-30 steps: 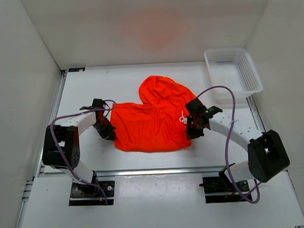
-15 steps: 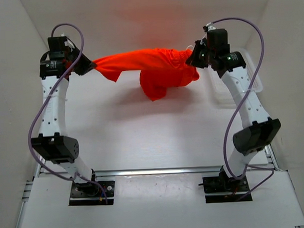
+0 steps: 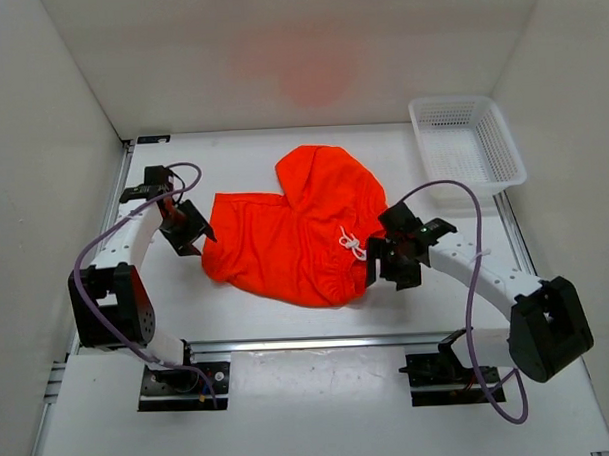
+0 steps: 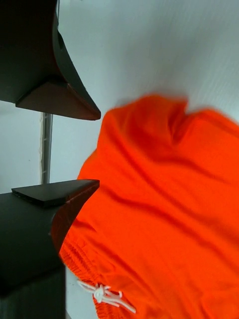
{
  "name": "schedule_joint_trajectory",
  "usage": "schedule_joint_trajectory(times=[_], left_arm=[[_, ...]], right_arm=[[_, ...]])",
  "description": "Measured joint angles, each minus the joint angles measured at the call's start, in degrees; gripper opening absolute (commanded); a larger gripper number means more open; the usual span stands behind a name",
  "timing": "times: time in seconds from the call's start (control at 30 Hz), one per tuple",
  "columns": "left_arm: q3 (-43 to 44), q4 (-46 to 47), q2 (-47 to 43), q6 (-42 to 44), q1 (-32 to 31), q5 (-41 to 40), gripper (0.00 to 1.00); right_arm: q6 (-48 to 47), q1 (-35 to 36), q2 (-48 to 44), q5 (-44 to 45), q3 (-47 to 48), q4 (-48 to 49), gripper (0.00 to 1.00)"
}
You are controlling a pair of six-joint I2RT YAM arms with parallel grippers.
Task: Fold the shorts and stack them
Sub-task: Flatten the shorts out
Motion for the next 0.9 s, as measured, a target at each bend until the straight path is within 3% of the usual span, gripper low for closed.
schedule_joint_trajectory(times=[0.03, 0.17, 0.2, 0.33, 0.53, 0.9], left_arm=[[0.2, 0.2, 0.0, 0.2, 0.0, 0.0, 0.62], [4.2, 0.5, -1.0, 1.1, 0.0, -0.2, 0.62], [5.1, 0.7, -1.3, 1.2, 0.0, -0.3, 0.62], [6.1, 1.0, -2.8, 1.6, 0.0, -0.7, 0.62], [5.7, 0.7, -3.4, 1.7, 0.0, -1.2, 0.62], [5.5, 0.6, -3.8, 1.7, 0.0, -1.3, 0.62]], right_arm=[[0.4, -0.2, -0.7, 1.3, 0.6, -0.5, 0.79], [1.4, -0.8, -2.8, 5.7, 9.0, -0.8, 0.47], [1.5, -0.9, -2.4, 5.9, 11.5, 0.0, 0.46], [1.7, -1.1, 3.5, 4.0, 17.4, 4.5, 0.49], [2.8, -1.1, 18.8, -3.1, 17.4, 8.0, 0.53], [5.9, -0.6, 20.2, -6.5, 15.7, 10.0, 0.49]])
